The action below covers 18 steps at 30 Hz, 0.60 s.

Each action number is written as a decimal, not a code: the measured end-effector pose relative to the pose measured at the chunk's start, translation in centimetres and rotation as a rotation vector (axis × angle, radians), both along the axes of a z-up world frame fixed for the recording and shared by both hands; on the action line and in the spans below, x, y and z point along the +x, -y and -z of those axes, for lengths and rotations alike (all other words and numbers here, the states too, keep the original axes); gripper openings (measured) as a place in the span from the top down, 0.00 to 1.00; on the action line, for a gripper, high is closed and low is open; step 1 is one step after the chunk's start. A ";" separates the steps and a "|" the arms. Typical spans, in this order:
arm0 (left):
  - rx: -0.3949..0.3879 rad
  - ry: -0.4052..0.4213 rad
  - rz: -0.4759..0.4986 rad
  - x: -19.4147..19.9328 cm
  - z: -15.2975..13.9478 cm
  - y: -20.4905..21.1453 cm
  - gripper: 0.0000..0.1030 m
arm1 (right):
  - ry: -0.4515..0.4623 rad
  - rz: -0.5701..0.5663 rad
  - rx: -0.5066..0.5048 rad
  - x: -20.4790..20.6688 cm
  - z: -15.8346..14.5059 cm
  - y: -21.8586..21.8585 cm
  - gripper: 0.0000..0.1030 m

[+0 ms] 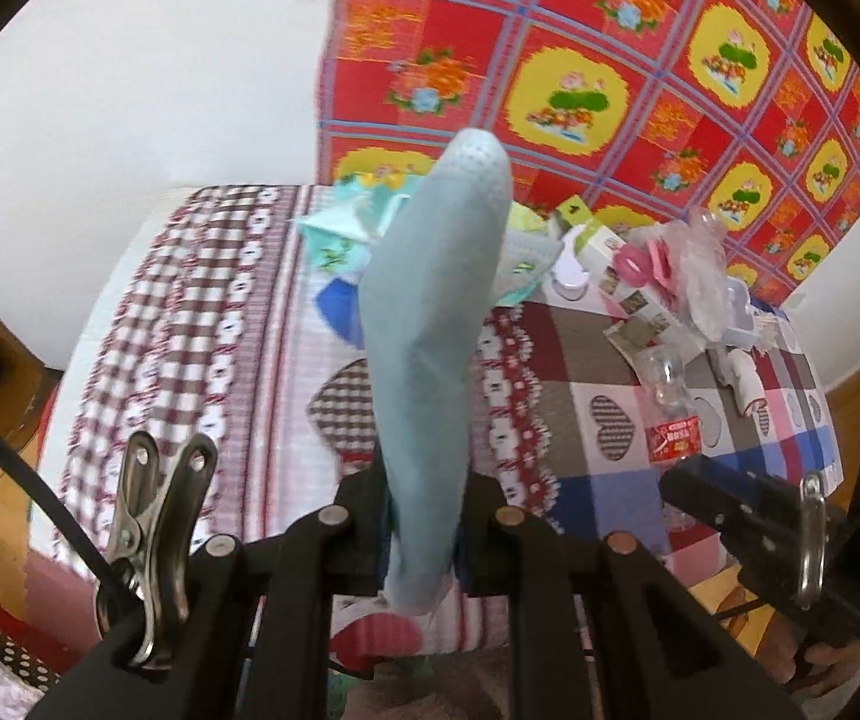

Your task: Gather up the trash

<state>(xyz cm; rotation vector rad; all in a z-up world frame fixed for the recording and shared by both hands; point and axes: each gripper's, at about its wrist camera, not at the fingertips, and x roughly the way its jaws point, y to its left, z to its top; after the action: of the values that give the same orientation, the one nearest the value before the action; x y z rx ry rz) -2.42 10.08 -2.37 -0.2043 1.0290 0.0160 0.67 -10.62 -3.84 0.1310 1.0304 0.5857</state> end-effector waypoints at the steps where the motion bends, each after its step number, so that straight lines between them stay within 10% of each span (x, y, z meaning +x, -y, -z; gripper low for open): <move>1: 0.004 0.001 -0.004 -0.4 -0.1 -0.7 0.85 | 0.002 -0.007 0.000 0.0 -0.1 -0.5 0.73; 18: 0.029 0.020 -0.086 -2.8 -1.0 -7.8 0.85 | 0.023 -0.148 0.025 0.3 -2.1 -10.2 0.73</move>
<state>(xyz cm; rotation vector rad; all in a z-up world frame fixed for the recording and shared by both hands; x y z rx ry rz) -5.26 17.89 -1.40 -0.2218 0.9988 0.1069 0.96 -0.39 -1.77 0.0706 1.0158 0.7329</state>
